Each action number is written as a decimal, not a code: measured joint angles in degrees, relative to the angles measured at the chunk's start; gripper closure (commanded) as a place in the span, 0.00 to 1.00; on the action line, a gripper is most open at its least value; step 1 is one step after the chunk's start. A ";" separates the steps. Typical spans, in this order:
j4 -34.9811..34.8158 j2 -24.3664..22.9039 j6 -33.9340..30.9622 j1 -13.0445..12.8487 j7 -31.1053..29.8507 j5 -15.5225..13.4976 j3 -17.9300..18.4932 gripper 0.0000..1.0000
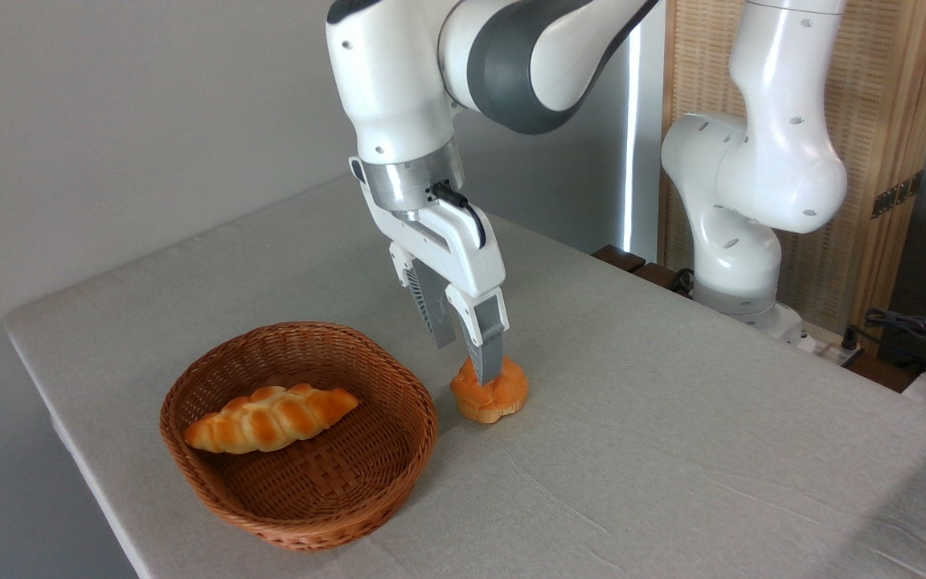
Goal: Put bread into the basket
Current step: 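Close the gripper around the round bread roll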
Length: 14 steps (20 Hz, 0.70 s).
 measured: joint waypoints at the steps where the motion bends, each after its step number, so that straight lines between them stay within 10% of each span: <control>1: -0.51 0.01 0.00 -0.03 0.18 0.00 0.01 0.00; 10: -3.70 0.91 0.20 -0.30 0.26 0.05 0.03 0.01; 14: -4.69 1.33 1.30 -0.33 0.26 0.13 0.08 0.30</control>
